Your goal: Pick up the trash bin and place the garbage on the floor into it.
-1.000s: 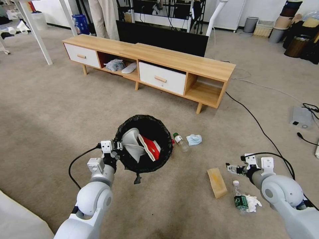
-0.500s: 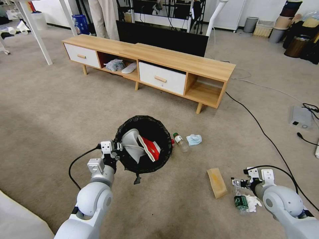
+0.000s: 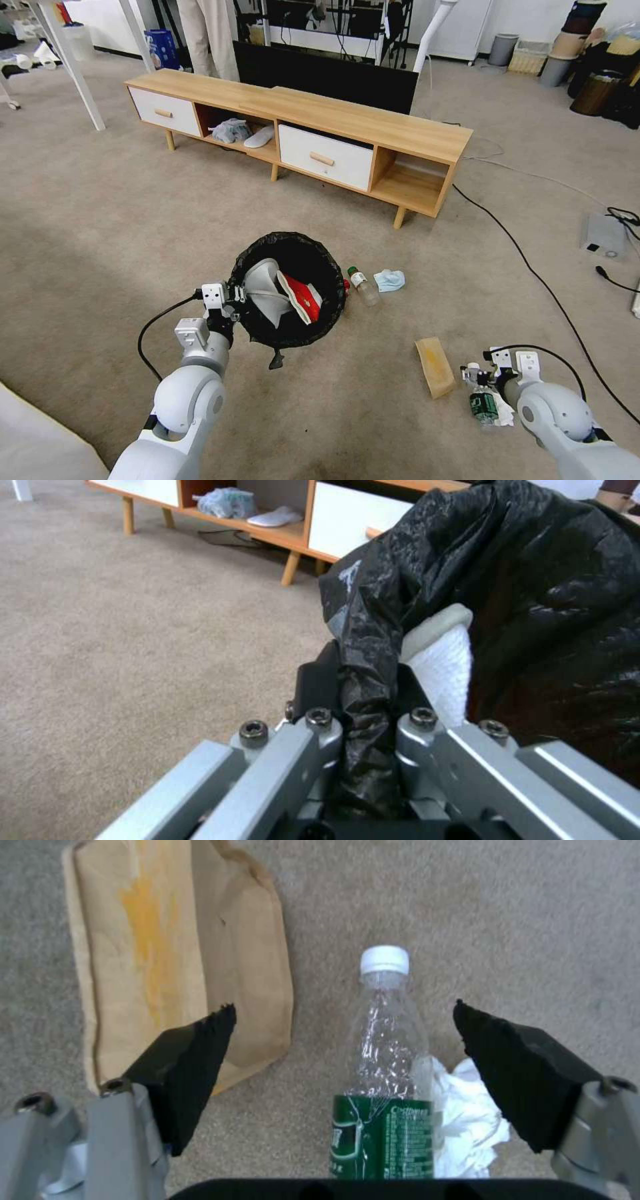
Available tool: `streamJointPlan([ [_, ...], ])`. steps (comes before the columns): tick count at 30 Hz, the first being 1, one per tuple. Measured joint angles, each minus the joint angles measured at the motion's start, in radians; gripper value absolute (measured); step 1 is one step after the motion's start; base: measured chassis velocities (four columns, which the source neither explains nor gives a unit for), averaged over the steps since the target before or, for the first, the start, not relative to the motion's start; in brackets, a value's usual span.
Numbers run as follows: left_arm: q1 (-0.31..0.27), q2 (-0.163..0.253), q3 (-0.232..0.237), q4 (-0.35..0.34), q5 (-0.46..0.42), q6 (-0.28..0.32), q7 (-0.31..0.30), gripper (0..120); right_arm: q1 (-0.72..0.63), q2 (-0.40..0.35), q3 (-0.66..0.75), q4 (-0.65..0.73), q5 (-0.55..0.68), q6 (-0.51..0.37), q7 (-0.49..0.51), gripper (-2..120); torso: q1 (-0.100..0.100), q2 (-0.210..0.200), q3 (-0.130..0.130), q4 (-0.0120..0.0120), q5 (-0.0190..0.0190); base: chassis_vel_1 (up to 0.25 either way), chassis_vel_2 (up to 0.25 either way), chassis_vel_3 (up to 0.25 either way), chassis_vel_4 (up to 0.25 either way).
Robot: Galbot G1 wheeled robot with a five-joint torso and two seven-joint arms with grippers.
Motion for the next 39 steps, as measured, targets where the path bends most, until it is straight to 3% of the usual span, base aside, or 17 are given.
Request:
streamJointPlan([
  [20,0.009,-0.003,0.001,0.001,0.0,-0.009,0.005,4,-0.065,0.01,0.058,-0.041,-0.032,0.053,-0.034,81,0.0,0.0,0.0,0.0,0.0,0.0,0.0,0.0,0.0],
  [33,0.02,0.0,0.0,-0.008,0.004,-0.013,0.006,4,-0.03,0.041,0.033,-0.126,-0.066,0.081,-0.058,79,0.0,0.0,0.0,-0.0001,0.0,0.0,0.0,0.0,0.0],
  [39,0.023,0.001,-0.002,-0.01,0.004,-0.014,0.006,4,0.001,0.06,0.006,-0.175,-0.09,0.095,-0.079,59,0.0,0.0,0.0,0.0,0.0,0.0,0.0,0.0,0.0],
])
